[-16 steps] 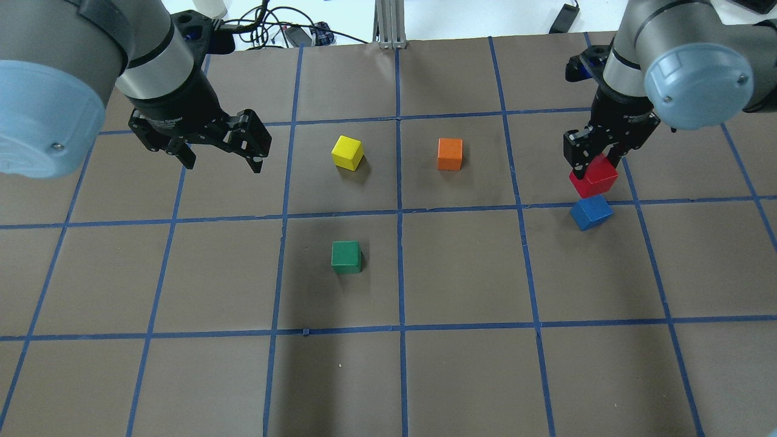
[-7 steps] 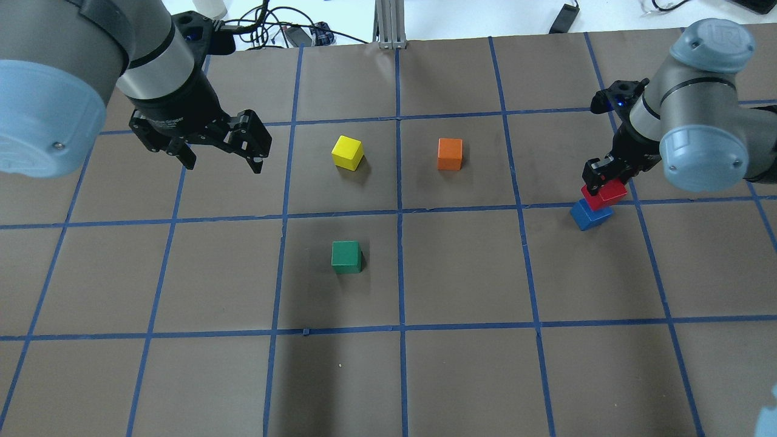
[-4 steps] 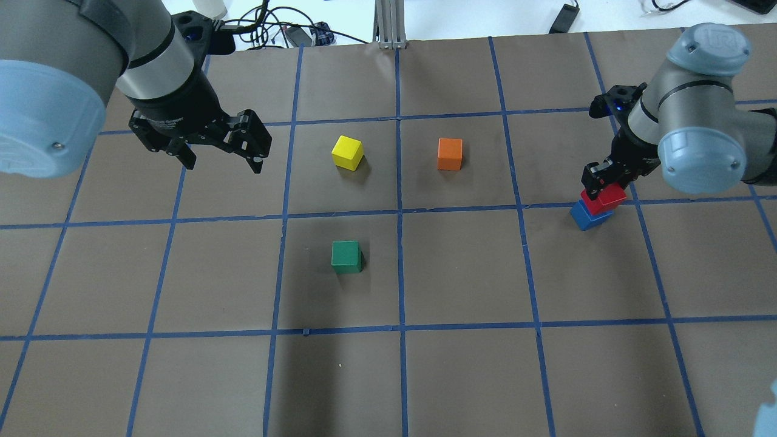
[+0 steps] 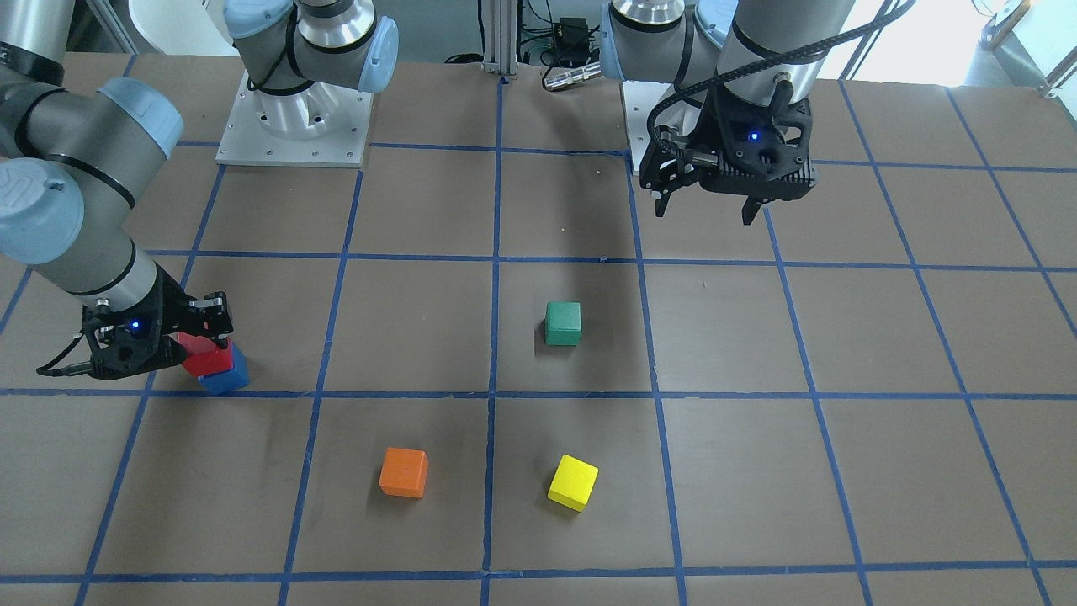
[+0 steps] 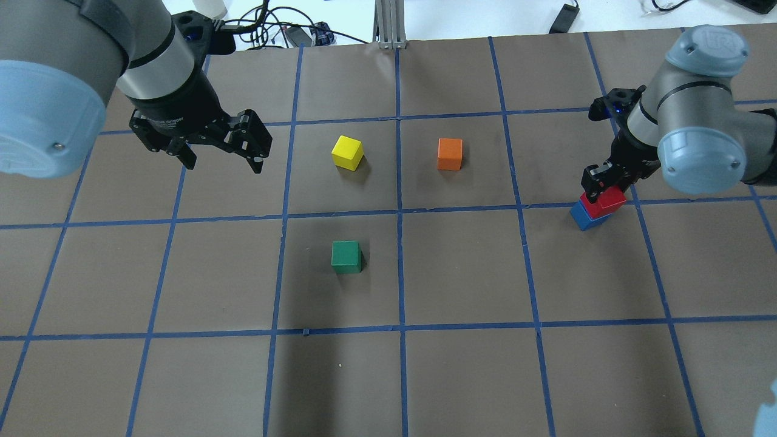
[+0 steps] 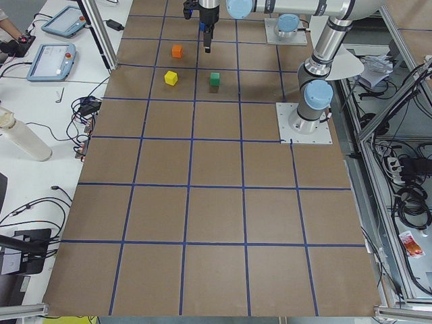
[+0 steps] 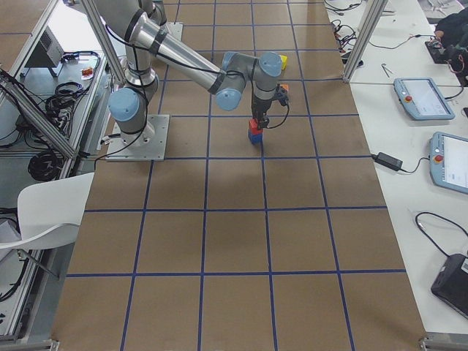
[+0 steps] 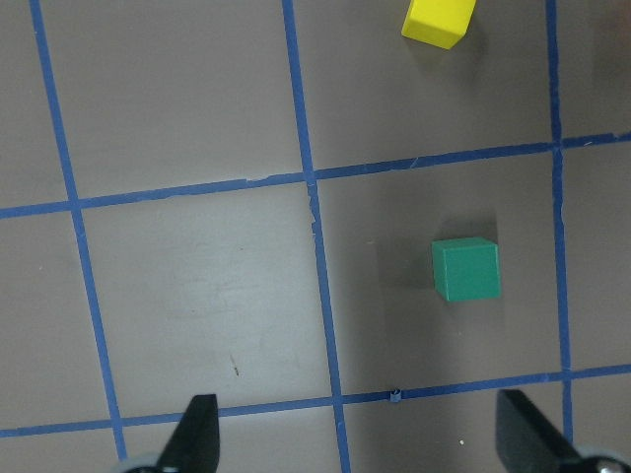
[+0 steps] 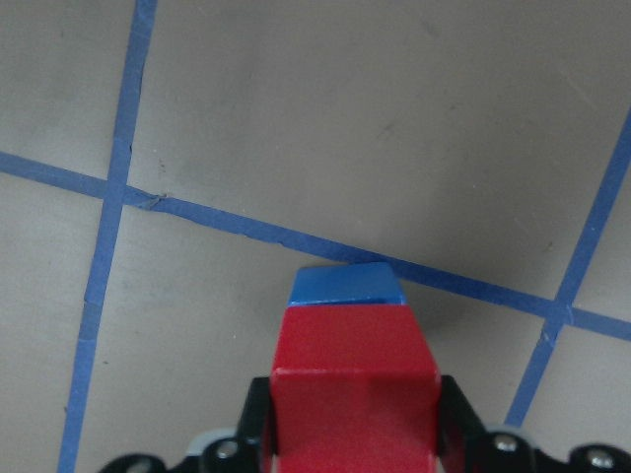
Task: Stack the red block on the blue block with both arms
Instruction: 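Lower the red cube onto the blue cube with the right gripper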
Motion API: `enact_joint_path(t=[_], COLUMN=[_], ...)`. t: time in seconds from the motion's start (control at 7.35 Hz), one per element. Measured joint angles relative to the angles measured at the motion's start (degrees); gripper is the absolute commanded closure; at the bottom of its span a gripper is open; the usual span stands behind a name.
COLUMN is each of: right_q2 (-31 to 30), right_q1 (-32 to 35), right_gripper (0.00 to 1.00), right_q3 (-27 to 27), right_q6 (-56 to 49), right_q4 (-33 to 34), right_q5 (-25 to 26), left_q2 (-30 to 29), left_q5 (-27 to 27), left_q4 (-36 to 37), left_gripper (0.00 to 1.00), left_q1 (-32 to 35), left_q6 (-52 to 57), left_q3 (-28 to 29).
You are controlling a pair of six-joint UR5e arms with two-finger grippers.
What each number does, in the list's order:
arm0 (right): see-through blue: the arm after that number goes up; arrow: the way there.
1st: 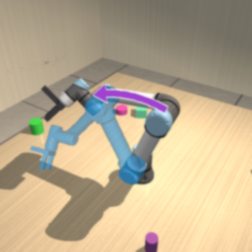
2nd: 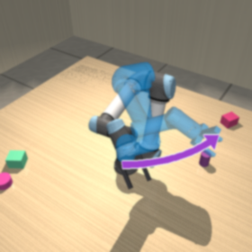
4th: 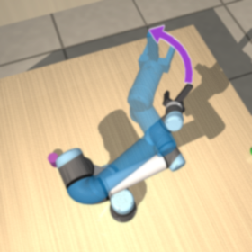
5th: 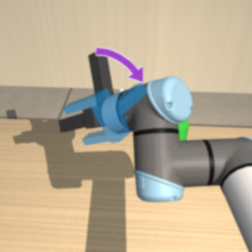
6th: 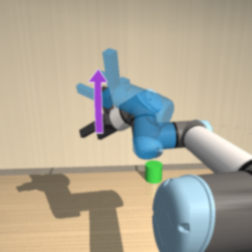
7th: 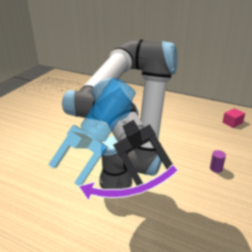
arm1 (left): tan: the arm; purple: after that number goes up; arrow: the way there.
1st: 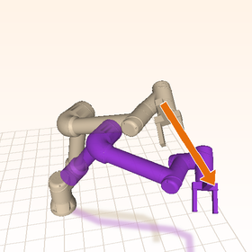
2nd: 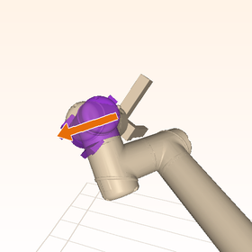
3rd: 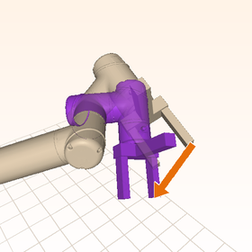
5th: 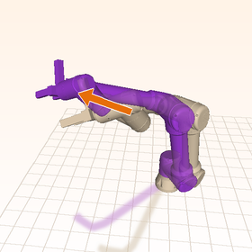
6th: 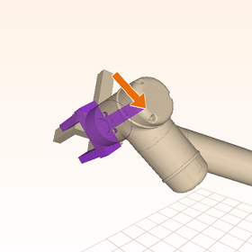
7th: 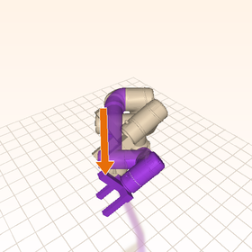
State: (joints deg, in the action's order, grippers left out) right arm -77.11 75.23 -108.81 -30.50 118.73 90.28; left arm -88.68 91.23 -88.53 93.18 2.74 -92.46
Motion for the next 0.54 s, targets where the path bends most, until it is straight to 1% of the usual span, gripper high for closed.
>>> enact_joint_path(t=[0.54], right_q2=[0.9], right_q1=[0.0], right_gripper=[0.67], right_q3=[0.3], right_q6=[0.1], right_q4=[1.1], right_q5=[-0.1], left_q2=[0.0], left_q5=[0.1], left_q4=[0.1], left_gripper=[0.0], left_q1=[0.0], left_q6=[0.0], left_q3=[0.0])
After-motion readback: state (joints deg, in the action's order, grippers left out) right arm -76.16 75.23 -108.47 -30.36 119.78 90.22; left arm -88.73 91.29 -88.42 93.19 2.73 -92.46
